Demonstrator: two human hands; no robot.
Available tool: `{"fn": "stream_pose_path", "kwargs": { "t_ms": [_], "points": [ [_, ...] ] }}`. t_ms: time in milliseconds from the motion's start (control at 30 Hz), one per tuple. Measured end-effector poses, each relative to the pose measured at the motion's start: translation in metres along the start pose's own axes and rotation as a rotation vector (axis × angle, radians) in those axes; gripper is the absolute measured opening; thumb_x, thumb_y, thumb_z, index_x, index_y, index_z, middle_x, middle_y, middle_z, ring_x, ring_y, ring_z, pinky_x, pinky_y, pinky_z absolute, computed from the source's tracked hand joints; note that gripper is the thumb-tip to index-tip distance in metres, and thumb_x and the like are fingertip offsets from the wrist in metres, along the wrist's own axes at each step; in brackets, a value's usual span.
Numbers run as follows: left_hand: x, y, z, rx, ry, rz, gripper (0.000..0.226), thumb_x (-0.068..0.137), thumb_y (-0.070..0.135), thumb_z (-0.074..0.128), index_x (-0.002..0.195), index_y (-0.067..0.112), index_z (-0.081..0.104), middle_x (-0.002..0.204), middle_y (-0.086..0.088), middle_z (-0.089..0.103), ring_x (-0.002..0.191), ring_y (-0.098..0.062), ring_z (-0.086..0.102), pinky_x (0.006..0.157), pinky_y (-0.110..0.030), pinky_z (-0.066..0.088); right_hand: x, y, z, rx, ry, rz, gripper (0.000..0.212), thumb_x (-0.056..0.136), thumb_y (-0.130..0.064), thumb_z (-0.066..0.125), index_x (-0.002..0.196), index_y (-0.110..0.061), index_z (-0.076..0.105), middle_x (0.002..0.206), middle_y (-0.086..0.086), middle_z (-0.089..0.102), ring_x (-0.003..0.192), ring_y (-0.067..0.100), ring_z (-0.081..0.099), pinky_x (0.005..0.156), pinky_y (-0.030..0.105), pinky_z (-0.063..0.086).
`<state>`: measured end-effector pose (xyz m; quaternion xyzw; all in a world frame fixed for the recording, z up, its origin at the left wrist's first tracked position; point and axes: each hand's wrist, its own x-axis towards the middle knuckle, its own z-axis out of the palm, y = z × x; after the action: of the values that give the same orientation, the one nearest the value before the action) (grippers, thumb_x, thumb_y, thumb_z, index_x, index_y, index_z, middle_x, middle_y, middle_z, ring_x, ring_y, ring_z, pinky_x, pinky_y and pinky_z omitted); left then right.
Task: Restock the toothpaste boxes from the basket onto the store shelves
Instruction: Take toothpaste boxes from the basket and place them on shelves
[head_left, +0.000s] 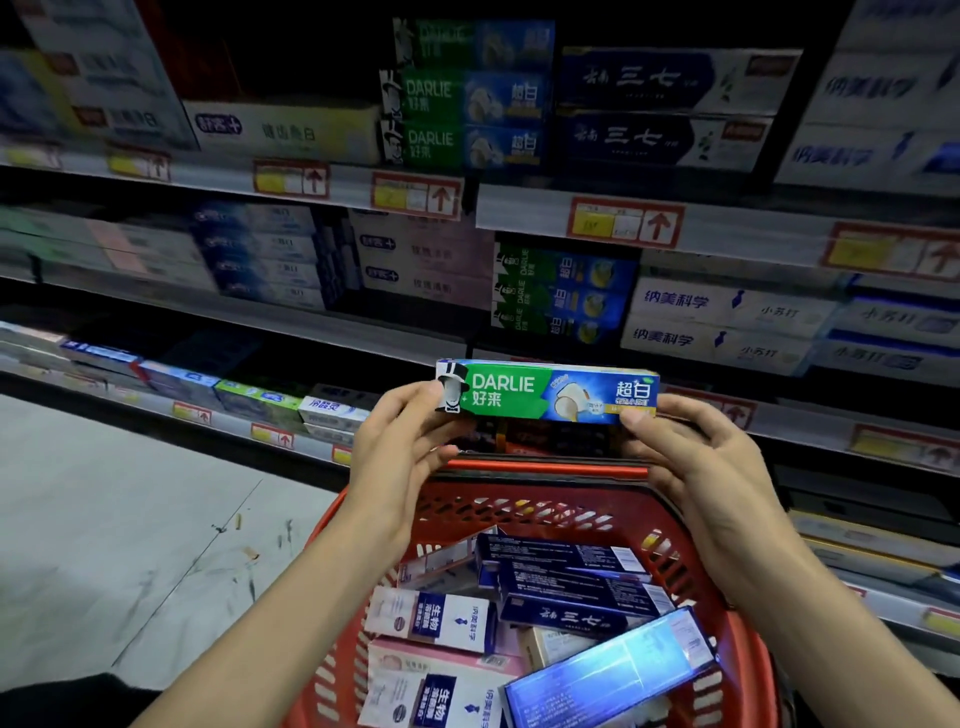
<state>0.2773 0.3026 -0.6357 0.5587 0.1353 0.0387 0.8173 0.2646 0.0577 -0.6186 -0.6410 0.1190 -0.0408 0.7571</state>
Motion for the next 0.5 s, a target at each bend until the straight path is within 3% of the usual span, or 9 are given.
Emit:
{"fn": "stream_pose_path", "kwargs": {
  "t_ms": [167, 300, 400, 500],
  "points": [
    [-0.005, 0.013, -0.004, 0.111, 0.033, 0.127, 0.019, 0.100, 0.020, 0.066, 0.118, 0.017, 0.070, 0.109, -0.004, 0.079, 0.103, -0.028, 0.074, 0.085, -0.041, 0.058, -0.008, -0.006, 0.010, -0.036, 0.044, -0.099, 0.044, 0.074, -0.021, 0.087, 0.113, -0.016, 0.069, 0.099, 0.001, 0.081, 0.087, 0.011, 0.076, 0.071, 0.025, 0.051],
    [-0.005, 0.038, -0.008, 0.228, 0.078, 0.288, 0.013, 0.098, 0.023, 0.068, 0.110, 0.023, 0.073, 0.098, 0.012, 0.079, 0.096, -0.011, 0.073, 0.081, -0.034, 0.059, -0.012, -0.021, 0.024, -0.083, 0.065, -0.217, 0.030, 0.078, -0.010, 0.086, 0.103, -0.014, 0.071, 0.091, -0.006, 0.080, 0.082, 0.002, 0.074, 0.077, 0.031, 0.054],
    [0.002, 0.067, -0.009, 0.279, 0.076, 0.375, 0.011, 0.097, 0.023, 0.069, 0.106, 0.028, 0.074, 0.096, 0.019, 0.077, 0.092, -0.002, 0.071, 0.081, -0.029, 0.056, -0.004, -0.037, 0.037, -0.106, 0.059, -0.296, 0.028, 0.076, 0.001, 0.085, 0.097, -0.010, 0.071, 0.088, 0.003, 0.081, 0.071, 0.002, 0.073, 0.067, 0.022, 0.059],
    [0.013, 0.098, -0.010, 0.303, 0.070, 0.466, 0.011, 0.095, 0.020, 0.071, 0.101, 0.028, 0.075, 0.092, 0.019, 0.077, 0.089, 0.000, 0.072, 0.079, -0.023, 0.058, 0.006, -0.061, 0.054, -0.124, 0.037, -0.383, 0.030, 0.075, 0.002, 0.086, 0.098, -0.010, 0.071, 0.085, -0.001, 0.080, 0.072, 0.005, 0.075, 0.065, 0.017, 0.059]
  ]
}}
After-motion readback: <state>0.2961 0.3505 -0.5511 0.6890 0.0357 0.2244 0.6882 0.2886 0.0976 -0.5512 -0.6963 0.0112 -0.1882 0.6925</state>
